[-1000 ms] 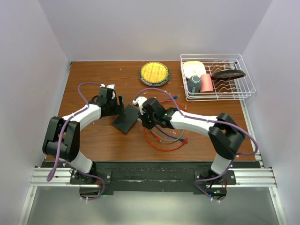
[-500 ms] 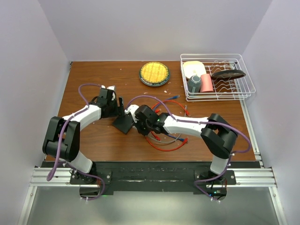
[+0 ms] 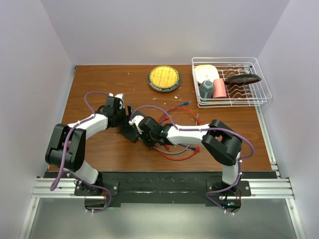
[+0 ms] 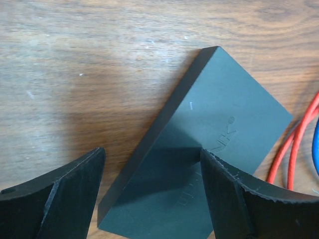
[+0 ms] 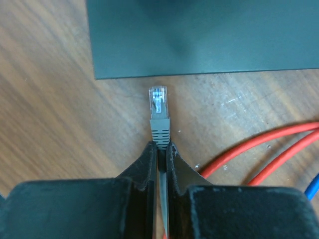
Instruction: Insert the plug into the switch port
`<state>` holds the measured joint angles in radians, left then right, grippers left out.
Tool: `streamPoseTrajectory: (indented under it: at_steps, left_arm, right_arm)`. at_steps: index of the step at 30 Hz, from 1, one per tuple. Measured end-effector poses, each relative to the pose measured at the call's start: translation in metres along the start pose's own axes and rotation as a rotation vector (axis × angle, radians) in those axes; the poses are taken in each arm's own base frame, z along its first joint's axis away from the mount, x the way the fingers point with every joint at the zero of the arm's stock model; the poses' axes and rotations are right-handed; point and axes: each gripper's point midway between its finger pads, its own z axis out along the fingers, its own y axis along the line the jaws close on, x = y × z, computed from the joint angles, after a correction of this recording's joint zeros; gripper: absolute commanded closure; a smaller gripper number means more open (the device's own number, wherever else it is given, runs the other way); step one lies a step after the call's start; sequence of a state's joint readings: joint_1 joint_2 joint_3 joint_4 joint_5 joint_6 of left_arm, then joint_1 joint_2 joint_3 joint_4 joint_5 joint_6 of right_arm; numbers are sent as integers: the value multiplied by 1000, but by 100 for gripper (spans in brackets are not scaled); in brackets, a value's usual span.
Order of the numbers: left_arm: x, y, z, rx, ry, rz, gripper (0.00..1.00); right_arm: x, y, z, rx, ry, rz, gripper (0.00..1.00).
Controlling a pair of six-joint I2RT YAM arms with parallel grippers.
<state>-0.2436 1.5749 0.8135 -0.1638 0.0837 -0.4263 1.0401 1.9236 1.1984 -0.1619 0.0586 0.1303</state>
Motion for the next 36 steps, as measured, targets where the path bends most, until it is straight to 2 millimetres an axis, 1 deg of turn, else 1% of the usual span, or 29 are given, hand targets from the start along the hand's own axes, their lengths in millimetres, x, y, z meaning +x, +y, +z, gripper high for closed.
streamPoseTrajectory:
  at_steps: [6,19,24,36]
  left_arm:
    - [0,-5,4,33,-2,1,18]
    - [-1,-7,5,40,-2,0,18]
    - [-1,-7,5,40,-4,-6,19]
    - [-1,-7,5,40,-4,-8,20]
  right_arm:
    - [-4,-2,3,27,-19,5,100]
    - [-9,5,6,59,-19,-24,100]
    - [-8,9,6,55,-11,-34,100]
    - [-6,10,5,59,0,-38,100]
